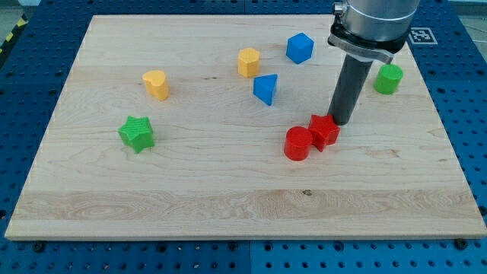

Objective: Move arm away from red star

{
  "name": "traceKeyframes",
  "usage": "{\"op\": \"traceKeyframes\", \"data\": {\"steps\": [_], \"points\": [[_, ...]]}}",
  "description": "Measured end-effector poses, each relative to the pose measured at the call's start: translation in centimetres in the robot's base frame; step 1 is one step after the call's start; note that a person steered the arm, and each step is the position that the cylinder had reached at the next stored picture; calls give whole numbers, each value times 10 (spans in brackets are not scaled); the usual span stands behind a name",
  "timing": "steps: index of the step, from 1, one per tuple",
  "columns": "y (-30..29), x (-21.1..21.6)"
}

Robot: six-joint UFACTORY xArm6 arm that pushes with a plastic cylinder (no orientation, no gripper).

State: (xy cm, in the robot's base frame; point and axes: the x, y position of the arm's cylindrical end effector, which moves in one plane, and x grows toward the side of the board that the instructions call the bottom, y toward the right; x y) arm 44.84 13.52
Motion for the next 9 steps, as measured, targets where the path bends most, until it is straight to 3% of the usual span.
{"op": "traceKeyframes", "data": {"steps": [9], "points": [[-32, -80]]}}
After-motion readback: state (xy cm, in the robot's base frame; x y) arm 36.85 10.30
